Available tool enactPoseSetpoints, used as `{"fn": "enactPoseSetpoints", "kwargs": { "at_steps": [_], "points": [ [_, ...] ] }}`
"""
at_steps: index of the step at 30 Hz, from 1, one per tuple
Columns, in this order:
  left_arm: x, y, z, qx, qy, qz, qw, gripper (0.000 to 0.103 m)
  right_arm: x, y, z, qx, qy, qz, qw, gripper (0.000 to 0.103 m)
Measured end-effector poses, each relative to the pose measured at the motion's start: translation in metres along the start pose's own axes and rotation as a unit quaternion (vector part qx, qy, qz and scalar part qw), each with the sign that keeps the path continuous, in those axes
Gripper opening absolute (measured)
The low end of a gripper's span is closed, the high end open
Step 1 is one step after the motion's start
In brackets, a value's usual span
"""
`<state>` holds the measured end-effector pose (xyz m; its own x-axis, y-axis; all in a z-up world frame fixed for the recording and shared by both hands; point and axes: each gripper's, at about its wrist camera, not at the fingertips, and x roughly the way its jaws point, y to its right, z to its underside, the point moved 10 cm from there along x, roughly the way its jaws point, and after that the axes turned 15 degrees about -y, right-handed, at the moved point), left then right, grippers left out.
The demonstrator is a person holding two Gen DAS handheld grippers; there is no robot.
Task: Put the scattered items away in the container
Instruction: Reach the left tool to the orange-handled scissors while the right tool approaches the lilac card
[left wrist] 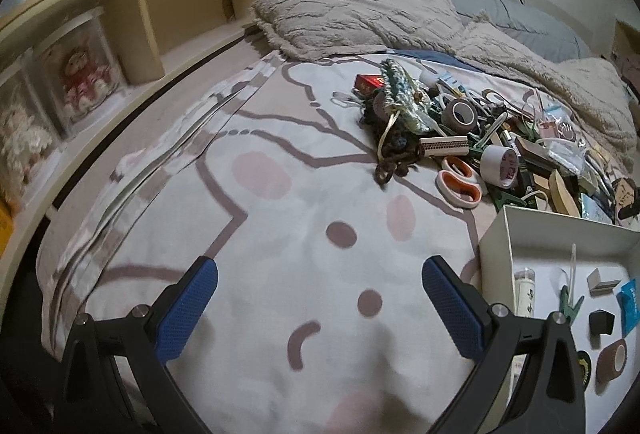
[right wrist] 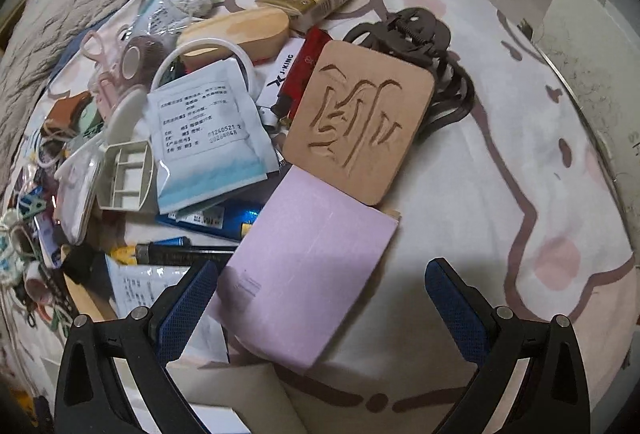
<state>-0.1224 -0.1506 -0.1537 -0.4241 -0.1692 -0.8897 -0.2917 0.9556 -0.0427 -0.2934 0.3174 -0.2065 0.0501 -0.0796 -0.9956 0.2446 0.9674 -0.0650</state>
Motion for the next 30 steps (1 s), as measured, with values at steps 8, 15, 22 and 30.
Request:
{"fn": "enactPoseSetpoints", "kwargs": {
  "at_steps": [8, 15, 22, 30],
  "points": [
    [0.026, 0.029, -0.024, 0.049, -0.028, 0.019, 0.9983, 0.103, 0.008, 0.003, 0.003, 0.001, -0.007, 0.006, 1.0, 0.103],
    [0.049, 0.048, -0.047, 0.079, -0.039, 0.017, 0.9959, 0.103, 0.009, 0.019, 0.019, -0.009, -0.004, 0.011, 1.0, 0.103],
    [0.076, 0.067, -0.059, 0.099, -0.081, 0.051, 0.9905, 0.103, 0.002, 0.037, 0.042, -0.026, 0.017, 0.008, 0.999, 0.103],
    [0.099, 0.081, -0.07, 0.099, -0.136, 0.066, 0.9836, 0.103, -0.004, 0.053, 0.064, -0.047, 0.049, -0.001, 0.998, 0.103]
  ]
}}
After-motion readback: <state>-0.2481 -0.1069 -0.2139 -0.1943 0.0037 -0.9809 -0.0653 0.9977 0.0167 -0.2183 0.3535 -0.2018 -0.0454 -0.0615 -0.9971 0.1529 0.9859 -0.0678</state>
